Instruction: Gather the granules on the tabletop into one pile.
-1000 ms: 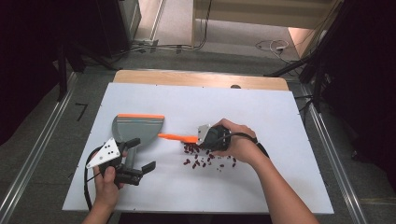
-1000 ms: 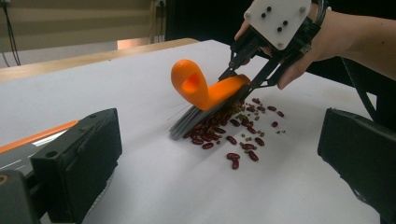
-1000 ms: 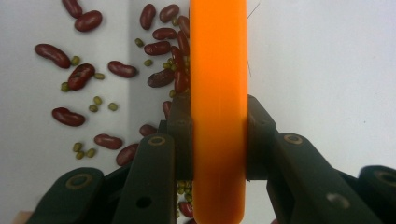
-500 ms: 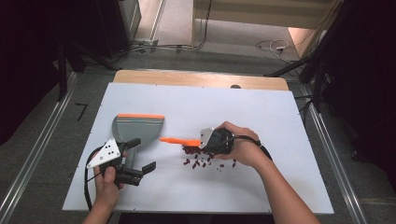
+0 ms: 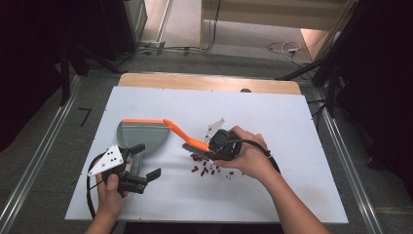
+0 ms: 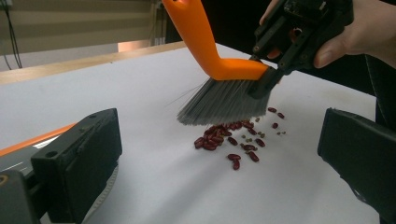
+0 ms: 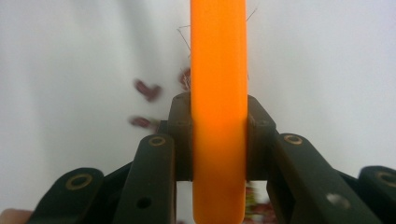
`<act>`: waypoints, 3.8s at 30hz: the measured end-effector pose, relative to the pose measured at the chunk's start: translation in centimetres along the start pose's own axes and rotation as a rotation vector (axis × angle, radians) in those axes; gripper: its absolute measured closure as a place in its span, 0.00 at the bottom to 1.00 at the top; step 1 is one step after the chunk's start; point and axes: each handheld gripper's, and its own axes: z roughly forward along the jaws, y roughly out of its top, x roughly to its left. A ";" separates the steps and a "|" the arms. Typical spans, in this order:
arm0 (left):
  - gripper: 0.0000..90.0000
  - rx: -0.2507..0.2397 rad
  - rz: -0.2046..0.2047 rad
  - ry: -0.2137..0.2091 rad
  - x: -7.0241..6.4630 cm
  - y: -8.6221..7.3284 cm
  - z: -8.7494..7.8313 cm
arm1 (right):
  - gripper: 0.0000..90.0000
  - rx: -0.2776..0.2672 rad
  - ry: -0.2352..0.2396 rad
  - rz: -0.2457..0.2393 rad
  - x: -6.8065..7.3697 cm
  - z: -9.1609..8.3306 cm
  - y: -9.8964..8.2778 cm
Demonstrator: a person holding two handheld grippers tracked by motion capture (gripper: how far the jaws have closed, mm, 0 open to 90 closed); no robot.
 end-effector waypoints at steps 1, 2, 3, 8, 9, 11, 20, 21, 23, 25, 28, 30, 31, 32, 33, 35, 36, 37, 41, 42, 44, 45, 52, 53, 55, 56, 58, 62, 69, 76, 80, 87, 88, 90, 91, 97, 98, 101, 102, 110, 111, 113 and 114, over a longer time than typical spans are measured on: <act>0.00 -0.001 -0.002 0.001 0.0 0.0 0.0 | 0.76 0.000 0.000 0.000 0.0 0.0 0.0; 0.00 -0.001 0.000 0.001 0.0 0.0 -0.1 | 0.76 0.010 0.029 0.044 0.2 0.0 0.2; 0.00 -0.001 -0.002 0.001 0.0 0.0 -0.1 | 0.76 0.019 0.050 0.068 0.4 0.1 0.3; 0.00 0.002 0.002 0.000 0.1 0.0 -0.1 | 0.76 0.050 0.146 0.187 1.2 0.8 1.1; 0.00 0.003 0.003 0.000 0.1 0.0 -0.1 | 0.76 0.047 0.170 0.203 1.2 1.0 1.2; 0.00 0.002 0.002 0.001 0.1 0.0 -0.1 | 0.76 0.035 0.185 0.232 1.5 1.4 1.3; 0.00 0.005 0.004 -0.002 0.1 0.0 -0.1 | 0.76 0.068 0.192 0.323 1.8 3.8 1.1; 0.00 0.003 0.002 -0.002 0.1 0.0 -0.1 | 0.76 0.068 0.192 0.323 1.8 3.8 1.1; 0.00 -0.001 0.001 -0.002 0.1 0.0 -0.1 | 0.76 0.065 0.184 0.349 1.3 3.8 0.8; 0.00 0.001 0.002 -0.002 0.1 0.0 -0.1 | 0.76 0.057 0.194 0.375 0.7 3.8 0.3; 0.00 0.004 0.003 -0.002 0.1 0.0 -0.1 | 0.76 0.051 0.195 0.421 0.0 3.8 -0.4; 0.00 0.004 0.004 -0.003 0.1 0.0 0.0 | 0.76 0.048 0.192 0.446 -0.5 3.6 -0.9; 0.00 0.004 0.004 -0.003 0.1 -0.1 0.0 | 0.76 0.043 0.190 0.455 -0.7 3.6 -1.1; 0.00 0.007 0.004 -0.003 0.1 -0.1 0.0 | 0.76 0.045 0.189 0.462 -0.9 3.5 -1.3; 0.00 0.007 0.001 -0.002 0.0 -0.1 0.0 | 0.76 0.042 0.187 0.467 -1.2 3.4 -1.5; 0.00 0.009 0.003 -0.003 0.0 -0.1 0.1 | 0.76 0.041 0.182 0.479 -1.7 3.3 -1.9; 0.00 0.009 0.002 -0.003 0.0 -0.1 0.1 | 0.76 0.043 0.177 0.494 -1.9 3.2 -2.0; 0.00 0.009 0.002 -0.003 0.0 -0.1 0.1 | 0.76 0.043 0.173 0.497 -2.2 3.1 -2.2; 0.00 0.009 0.001 -0.003 0.0 -0.1 0.1 | 0.76 0.046 0.158 0.527 -3.1 2.7 -2.9; 0.00 0.009 0.001 -0.003 0.0 -0.1 0.1 | 0.76 0.045 0.154 0.532 -3.3 2.7 -3.1; 0.00 0.010 0.001 -0.004 0.0 -0.1 0.1 | 0.76 0.046 0.153 0.542 -3.6 2.5 -3.4; 0.00 0.010 0.001 -0.005 0.0 -0.1 0.1 | 0.76 0.047 0.152 0.547 -3.8 2.5 -3.6; 0.00 0.013 0.004 -0.005 0.1 -0.2 0.2 | 0.76 0.018 0.145 0.546 -3.8 1.6 -3.4; 0.00 0.015 0.001 -0.004 0.0 -0.2 0.3 | 0.76 0.011 0.153 0.546 -3.6 1.4 -3.1; 0.00 0.016 0.003 -0.005 0.0 -0.2 0.3 | 0.76 -0.005 0.181 0.536 -3.2 1.4 -2.2; 0.00 0.017 0.004 -0.005 0.0 -0.2 0.4 | 0.76 -0.003 0.192 0.532 -2.9 1.5 -1.7; 0.00 0.017 0.004 -0.008 0.0 -0.2 0.4 | 0.76 0.003 0.214 0.517 -2.3 2.1 -0.6; 0.00 0.015 0.006 -0.007 0.0 -0.1 0.2 | 0.76 0.033 0.234 0.514 -1.6 3.8 1.1; 0.00 0.009 0.003 -0.005 0.2 -0.1 0.0 | 0.76 0.069 0.254 0.597 -3.0 5.2 0.9; 0.00 0.006 -0.001 -0.007 0.1 -0.1 0.0 | 0.76 0.070 0.257 0.690 -4.4 4.7 -1.1; 0.00 0.014 0.002 -0.003 0.0 -0.1 0.1 | 0.76 0.068 0.224 0.695 -4.8 3.9 -2.3; 0.00 0.013 0.002 -0.006 0.0 -0.2 0.2 | 0.76 0.074 0.209 0.728 -5.8 3.0 -4.1; 0.00 0.014 0.003 -0.005 0.0 -0.2 0.2 | 0.76 0.075 0.200 0.726 -6.0 2.9 -4.3; 0.00 0.015 0.002 -0.005 0.1 -0.2 0.2 | 0.76 0.076 0.190 0.727 -6.2 2.7 -4.5; 0.00 0.016 0.003 -0.005 0.1 -0.2 0.2 | 0.76 0.077 0.183 0.724 -6.2 2.6 -4.6; 0.00 0.016 0.000 -0.004 0.1 -0.2 0.2 | 0.76 0.044 0.175 0.620 -5.8 1.5 -4.4; 0.00 0.016 0.001 -0.004 0.1 -0.2 0.2 | 0.76 0.038 0.168 0.579 -5.7 1.1 -4.3; 0.00 0.015 0.001 -0.003 0.1 -0.2 0.2 | 0.76 0.042 0.128 0.449 -5.1 -0.6 -4.1; 0.00 0.014 -0.001 -0.003 0.1 -0.2 0.2 | 0.76 0.039 0.108 0.391 -4.9 -1.1 -4.3; 0.00 0.019 0.000 -0.002 0.1 -0.2 0.4 | 0.76 0.048 0.105 0.050 -2.9 -3.7 -6.8; 0.00 0.018 0.000 -0.002 0.1 -0.2 0.4 | 0.76 0.050 0.096 0.005 -2.5 -3.7 -7.1; 0.00 0.018 -0.002 -0.001 0.0 -0.2 0.5 | 0.76 0.070 0.086 -0.044 -2.0 -3.6 -7.5; 0.00 0.017 -0.002 0.000 0.0 -0.2 0.4 | 0.76 0.074 0.101 -0.071 -1.9 -3.4 -7.7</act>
